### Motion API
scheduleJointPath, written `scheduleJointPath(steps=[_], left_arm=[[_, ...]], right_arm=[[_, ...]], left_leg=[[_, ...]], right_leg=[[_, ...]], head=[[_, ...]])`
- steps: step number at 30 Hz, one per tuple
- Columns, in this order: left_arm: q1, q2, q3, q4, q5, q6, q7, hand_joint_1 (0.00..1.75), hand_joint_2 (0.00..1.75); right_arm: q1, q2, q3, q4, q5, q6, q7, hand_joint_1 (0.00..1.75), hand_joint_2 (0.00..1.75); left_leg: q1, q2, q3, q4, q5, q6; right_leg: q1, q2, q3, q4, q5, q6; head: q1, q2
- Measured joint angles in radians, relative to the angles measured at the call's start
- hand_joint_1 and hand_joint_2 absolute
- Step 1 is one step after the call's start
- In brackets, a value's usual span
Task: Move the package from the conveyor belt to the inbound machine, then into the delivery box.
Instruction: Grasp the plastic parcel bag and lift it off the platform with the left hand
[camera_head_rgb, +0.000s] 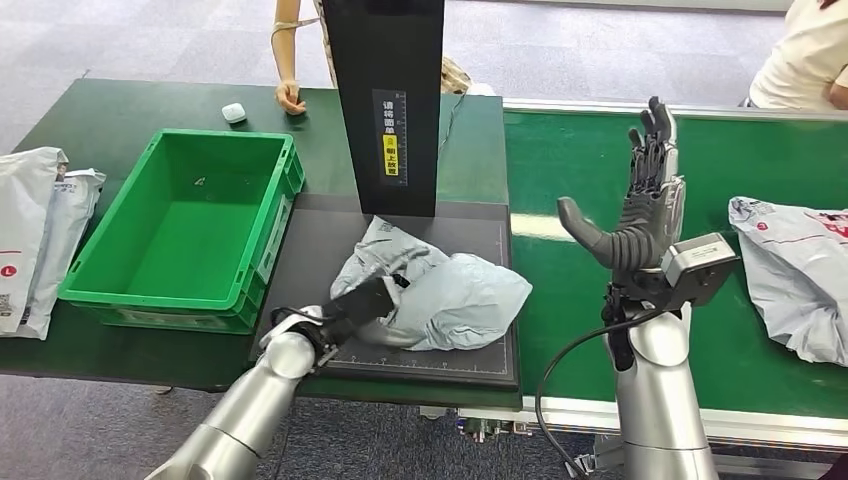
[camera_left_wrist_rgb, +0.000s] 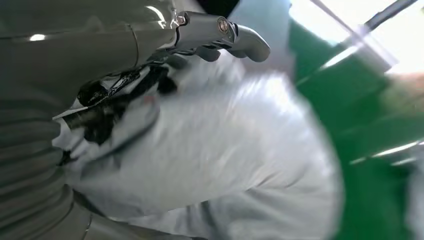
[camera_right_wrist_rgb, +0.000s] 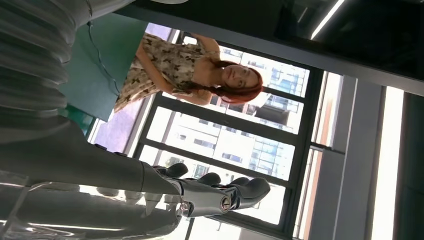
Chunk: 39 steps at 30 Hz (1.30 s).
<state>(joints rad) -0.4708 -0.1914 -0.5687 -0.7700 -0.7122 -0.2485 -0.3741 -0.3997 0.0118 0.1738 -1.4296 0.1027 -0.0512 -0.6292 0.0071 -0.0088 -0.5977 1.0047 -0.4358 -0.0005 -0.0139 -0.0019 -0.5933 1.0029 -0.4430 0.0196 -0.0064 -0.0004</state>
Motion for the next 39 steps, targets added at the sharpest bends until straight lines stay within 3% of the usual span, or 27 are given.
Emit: scheduleJointPath(steps=[5, 14, 15, 18, 19, 31, 39], left_arm=[[-0.070, -0.036, -0.130, 0.158, -0.115, 0.061, 0.112, 0.00, 1.75], [-0.132, -0.059, -0.183, 0.253, -0.191, 0.069, 0.196, 0.00, 1.75], [-0.136, -0.062, -0.184, 0.261, -0.202, 0.069, 0.206, 0.10, 1.75], [-0.145, -0.069, -0.185, 0.278, -0.221, 0.065, 0.225, 1.40, 1.75], [-0.147, -0.070, -0.185, 0.282, -0.224, 0.063, 0.228, 1.75, 1.75], [-0.169, -0.080, -0.171, 0.292, -0.240, 0.088, 0.229, 1.75, 1.75], [-0.165, -0.080, -0.147, 0.292, -0.253, 0.130, 0.166, 1.75, 1.75]], right_arm=[[0.004, 0.031, -0.023, 0.010, 0.033, -0.006, -0.002, 0.00, 1.75], [0.015, 0.051, -0.053, 0.012, 0.057, -0.006, -0.004, 0.00, 1.75], [0.015, 0.053, -0.057, 0.013, 0.058, -0.006, -0.004, 0.00, 1.75], [0.015, 0.055, -0.066, 0.016, 0.062, -0.006, -0.004, 0.00, 1.75], [0.015, 0.056, -0.068, 0.017, 0.064, -0.006, -0.004, 0.00, 1.75], [0.014, 0.061, -0.088, 0.023, 0.072, -0.005, -0.006, 0.00, 1.75], [0.010, 0.061, -0.096, 0.027, 0.075, -0.004, -0.008, 0.00, 1.75]], left_leg=[[0.000, -0.001, 0.001, 0.000, 0.000, 0.000], [0.000, -0.002, 0.009, -0.001, 0.000, 0.001], [0.000, -0.002, 0.010, -0.001, 0.000, 0.001], [0.000, -0.002, 0.014, -0.001, 0.000, 0.002], [0.000, -0.002, 0.015, -0.001, 0.000, 0.002], [0.000, -0.002, 0.019, -0.001, 0.000, 0.002], [0.000, -0.002, 0.018, -0.001, 0.000, 0.002]], right_leg=[[0.000, -0.002, 0.001, 0.000, 0.000, 0.000], [0.000, -0.002, 0.010, 0.000, 0.000, 0.001], [0.000, -0.002, 0.012, 0.000, 0.000, 0.001], [0.000, -0.002, 0.016, -0.001, 0.000, 0.001], [0.000, -0.002, 0.017, -0.001, 0.000, 0.001], [0.000, -0.002, 0.020, -0.001, 0.000, 0.001], [0.000, -0.002, 0.020, -0.001, 0.000, 0.001]], head=[[0.000, 0.000], [0.000, 0.000], [0.000, 0.000], [0.000, 0.000], [0.000, 0.000], [0.000, 0.000], [0.000, 0.000]])
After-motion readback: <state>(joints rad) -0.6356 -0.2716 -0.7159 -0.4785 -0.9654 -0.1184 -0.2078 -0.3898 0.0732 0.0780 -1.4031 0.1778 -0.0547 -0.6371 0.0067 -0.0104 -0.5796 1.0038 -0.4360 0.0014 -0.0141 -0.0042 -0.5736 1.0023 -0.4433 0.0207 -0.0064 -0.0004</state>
